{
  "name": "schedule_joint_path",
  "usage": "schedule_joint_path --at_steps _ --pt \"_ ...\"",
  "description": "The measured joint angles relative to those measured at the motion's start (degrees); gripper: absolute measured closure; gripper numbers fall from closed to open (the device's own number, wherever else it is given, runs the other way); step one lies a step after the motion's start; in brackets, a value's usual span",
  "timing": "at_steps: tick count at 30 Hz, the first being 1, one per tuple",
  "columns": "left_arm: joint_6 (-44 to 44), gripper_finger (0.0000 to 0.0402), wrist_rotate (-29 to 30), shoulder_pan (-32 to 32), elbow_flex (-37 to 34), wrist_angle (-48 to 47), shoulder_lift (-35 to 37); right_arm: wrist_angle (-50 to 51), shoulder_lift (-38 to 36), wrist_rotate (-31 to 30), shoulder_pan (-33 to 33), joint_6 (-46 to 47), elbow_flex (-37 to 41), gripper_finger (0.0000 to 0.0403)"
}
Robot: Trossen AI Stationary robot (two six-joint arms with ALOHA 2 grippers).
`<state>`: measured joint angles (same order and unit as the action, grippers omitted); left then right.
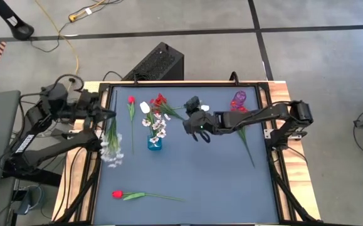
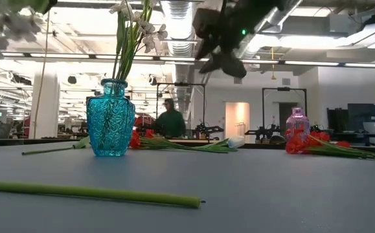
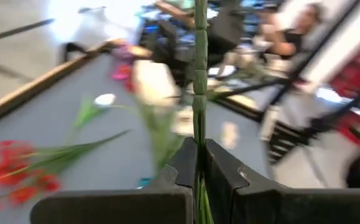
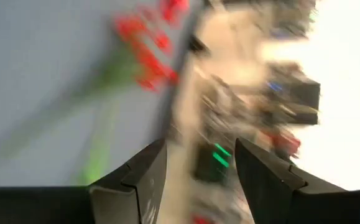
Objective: Sort flowers into vase by color
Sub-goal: Put the left white flowers into the blue vase
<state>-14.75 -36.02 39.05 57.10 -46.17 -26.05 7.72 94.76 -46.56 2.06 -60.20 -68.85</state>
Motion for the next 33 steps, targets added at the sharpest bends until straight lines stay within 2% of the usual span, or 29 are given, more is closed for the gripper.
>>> schedule_joint_path --at_steps 2,4,8,12,16,18,21,26,30,33 --pt "-1.4 0.0400 -2.9 0.0 -1.4 1.9 1.4 -0.1 0.0 -7.6 2.2 -1.9 -1.0 0.0188" --pt "-2.6 0.0400 -3.5 0.0 -3.5 4.4 2.5 -0.2 -0.1 -9.3 4.5 -1.3 -1.4 0.0188" --pt "-5.9 0.0400 -7.1 -0.9 -9.8 12.0 3.0 2.9 0.0 -2.2 8.0 7.0 -1.4 0.0188" --pt "-12.9 0.0400 -12.7 -4.3 -17.7 25.0 2.1 6.2 0.0 3.9 10.7 14.6 -1.3 0.0188" --pt "-18.2 0.0400 -16.4 -10.8 -23.9 40.4 1.1 5.2 0.0 5.5 14.5 14.4 -1.3 0.0188" --pt "-19.0 0.0400 -16.5 -14.9 -25.1 45.9 1.1 3.8 0.0 5.8 16.3 12.1 -1.3 0.0188" --pt "-18.1 0.0400 -13.6 -21.3 -25.5 49.2 1.0 -0.4 0.0 5.8 18.4 9.1 -1.3 0.0188" --pt "-16.9 0.0400 -2.9 -31.9 -25.5 50.6 -0.4 -8.3 0.4 6.3 19.9 3.4 -1.3 0.0188" --pt "-18.7 0.0400 7.9 -39.4 -25.5 50.6 -4.5 -11.3 2.2 7.5 21.1 -5.4 -1.3 0.0188" --pt "-20.4 0.0400 11.6 -44.6 -25.5 50.5 -8.7 -15.6 4.0 8.4 21.6 -12.5 -1.3 0.0188"
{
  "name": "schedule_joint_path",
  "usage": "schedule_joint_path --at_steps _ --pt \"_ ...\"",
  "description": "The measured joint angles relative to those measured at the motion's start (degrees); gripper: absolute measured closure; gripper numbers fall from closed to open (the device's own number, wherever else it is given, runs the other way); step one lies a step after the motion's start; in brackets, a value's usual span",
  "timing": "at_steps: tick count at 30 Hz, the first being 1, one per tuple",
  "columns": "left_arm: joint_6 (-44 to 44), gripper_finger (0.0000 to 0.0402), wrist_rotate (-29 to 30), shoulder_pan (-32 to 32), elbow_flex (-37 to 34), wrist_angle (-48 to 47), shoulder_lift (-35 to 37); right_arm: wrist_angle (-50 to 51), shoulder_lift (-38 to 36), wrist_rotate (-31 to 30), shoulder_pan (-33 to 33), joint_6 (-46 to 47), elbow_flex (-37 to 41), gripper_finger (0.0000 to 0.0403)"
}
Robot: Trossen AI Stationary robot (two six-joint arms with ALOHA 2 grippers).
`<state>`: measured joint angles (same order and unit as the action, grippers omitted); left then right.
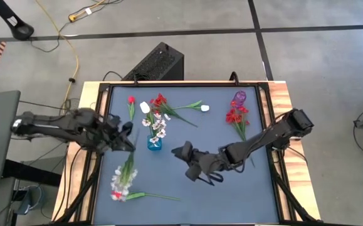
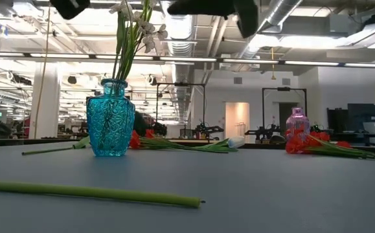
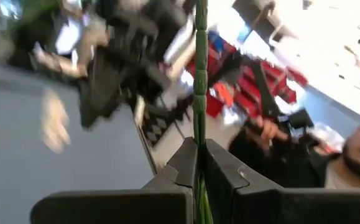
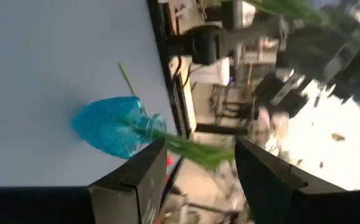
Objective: Sort flowers into vase by color
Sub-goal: Put the left white flowers into the blue vase
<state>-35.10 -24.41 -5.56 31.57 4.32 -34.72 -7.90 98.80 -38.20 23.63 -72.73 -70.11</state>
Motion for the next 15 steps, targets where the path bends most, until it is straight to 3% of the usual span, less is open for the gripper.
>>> schedule_joint_path --at_steps 6,11,15 --pt "-1.5 0.0400 6.9 -9.7 0.0 1.7 -7.2 -15.0 4.7 -0.2 1.2 -23.5 0.0 0.0188" --pt "-6.6 0.0400 15.2 -15.9 -0.1 3.0 -11.5 -33.6 8.5 -0.5 2.5 -44.9 0.0 0.0188" --pt "-11.0 0.0400 20.6 -18.5 -0.1 3.1 -14.3 -39.1 10.9 1.0 2.1 -49.8 -1.1 0.0188"
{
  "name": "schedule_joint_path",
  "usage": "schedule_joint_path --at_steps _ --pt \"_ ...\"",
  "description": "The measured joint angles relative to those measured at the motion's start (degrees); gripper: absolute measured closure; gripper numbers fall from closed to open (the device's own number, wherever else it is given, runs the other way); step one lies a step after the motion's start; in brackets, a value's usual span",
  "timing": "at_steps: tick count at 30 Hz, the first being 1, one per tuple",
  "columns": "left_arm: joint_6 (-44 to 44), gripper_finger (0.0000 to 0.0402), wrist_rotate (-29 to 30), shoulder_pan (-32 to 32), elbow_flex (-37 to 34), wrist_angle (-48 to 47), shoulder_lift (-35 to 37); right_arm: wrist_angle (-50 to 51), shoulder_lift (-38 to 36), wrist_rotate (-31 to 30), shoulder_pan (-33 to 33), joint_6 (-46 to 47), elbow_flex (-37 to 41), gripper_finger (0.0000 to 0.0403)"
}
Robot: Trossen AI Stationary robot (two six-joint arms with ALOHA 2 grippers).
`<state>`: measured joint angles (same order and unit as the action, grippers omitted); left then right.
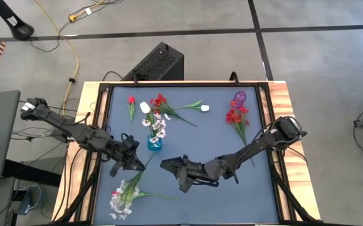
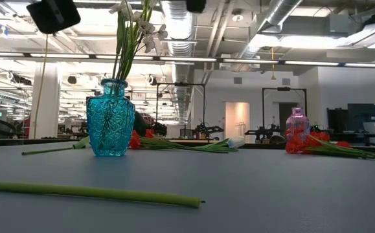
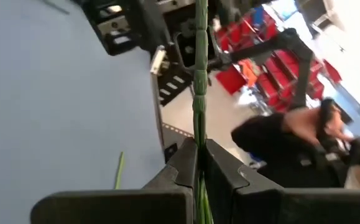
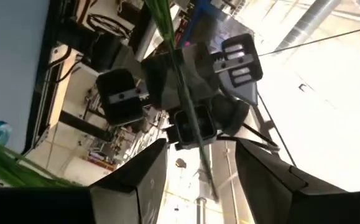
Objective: Sort flowers into vase by color
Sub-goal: Put the left white flowers into the blue vase
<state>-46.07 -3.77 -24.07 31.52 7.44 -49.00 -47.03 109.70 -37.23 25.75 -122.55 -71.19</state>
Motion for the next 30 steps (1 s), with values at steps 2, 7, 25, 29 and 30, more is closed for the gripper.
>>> schedule_joint_path --at_steps 2,7,25,29,30 --pt "-1.2 0.0400 1.7 -0.9 0.0 0.2 -1.2 0.0 1.2 0.3 -0.6 0.1 -1.5 0.0188" --pt "-2.6 0.0400 2.8 -2.1 0.0 0.2 -3.9 0.2 4.3 1.3 -1.7 -0.3 -5.0 0.0188" --pt "-1.3 0.0400 1.8 -2.4 0.1 -0.4 -4.5 3.5 6.0 1.2 -2.9 2.3 -6.4 0.0353" --pt "-0.7 0.0394 3.7 -2.5 0.1 -0.6 -4.4 3.6 6.0 1.1 -3.0 3.6 -6.4 0.0375" --pt "-0.2 0.0389 3.8 -2.5 0.1 -0.6 -4.4 4.1 6.0 1.1 -3.0 4.5 -6.4 0.0375"
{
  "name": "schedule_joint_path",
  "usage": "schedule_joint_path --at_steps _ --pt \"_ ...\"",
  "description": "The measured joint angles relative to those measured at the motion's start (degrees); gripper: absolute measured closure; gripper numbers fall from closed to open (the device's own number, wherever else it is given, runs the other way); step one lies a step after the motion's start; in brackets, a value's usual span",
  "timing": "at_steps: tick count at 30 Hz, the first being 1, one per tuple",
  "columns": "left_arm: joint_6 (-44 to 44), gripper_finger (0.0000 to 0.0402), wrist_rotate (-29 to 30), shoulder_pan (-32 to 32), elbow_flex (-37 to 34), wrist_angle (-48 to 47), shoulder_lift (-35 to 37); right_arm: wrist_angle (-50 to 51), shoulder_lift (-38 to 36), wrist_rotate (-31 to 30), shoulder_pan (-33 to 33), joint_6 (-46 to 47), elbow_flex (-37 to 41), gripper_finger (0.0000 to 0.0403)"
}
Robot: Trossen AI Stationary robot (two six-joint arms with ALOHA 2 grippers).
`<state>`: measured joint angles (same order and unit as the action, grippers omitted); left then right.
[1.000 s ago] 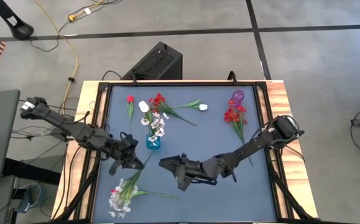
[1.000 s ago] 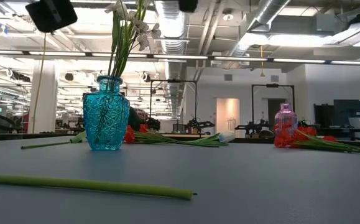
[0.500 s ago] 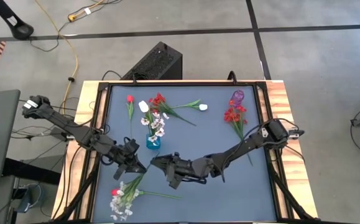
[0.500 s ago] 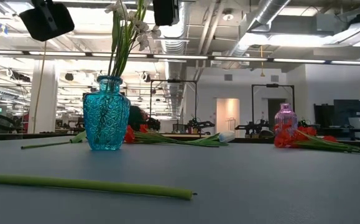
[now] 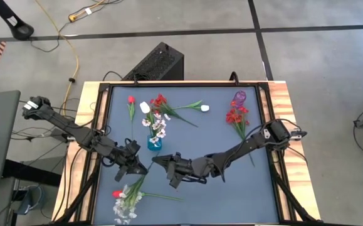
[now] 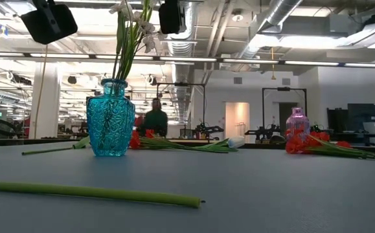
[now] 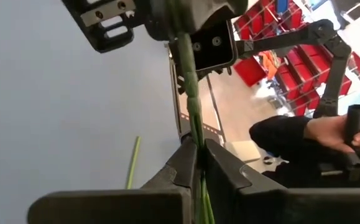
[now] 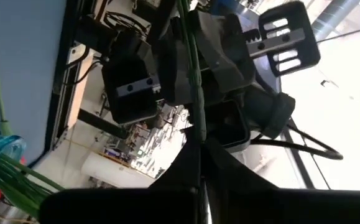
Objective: Sort flowers into vase by color
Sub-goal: Put the left white flowers into the blue vase
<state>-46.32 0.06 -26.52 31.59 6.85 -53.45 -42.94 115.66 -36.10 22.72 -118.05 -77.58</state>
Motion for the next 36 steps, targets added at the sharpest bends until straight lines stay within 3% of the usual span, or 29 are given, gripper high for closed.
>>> schedule_joint_path --at_steps 10,15,25,28,32,36 --pt "8.9 0.0289 -0.9 0.2 0.3 -2.3 0.3 13.8 -0.4 0.1 -1.1 24.1 -0.1 0.0375" --pt "14.1 0.0260 -0.9 1.1 0.9 -3.9 4.0 23.0 -0.7 2.0 -1.6 35.8 0.1 0.0375" --pt "29.1 0.0256 5.5 1.4 0.7 -9.2 17.1 42.4 -8.4 29.7 -6.0 69.4 0.1 0.0375" --pt "37.1 0.0256 7.0 1.4 0.5 -11.0 20.2 40.6 -10.5 39.3 -9.2 77.5 0.1 0.0375" --pt "45.2 0.0256 7.9 1.4 -2.0 -11.8 21.9 30.9 -9.7 54.0 -13.7 86.5 0.0 0.0375" --pt "48.0 0.0256 7.9 1.4 -3.9 -10.5 22.1 18.9 -6.3 58.3 -15.3 94.5 0.0 0.0375"
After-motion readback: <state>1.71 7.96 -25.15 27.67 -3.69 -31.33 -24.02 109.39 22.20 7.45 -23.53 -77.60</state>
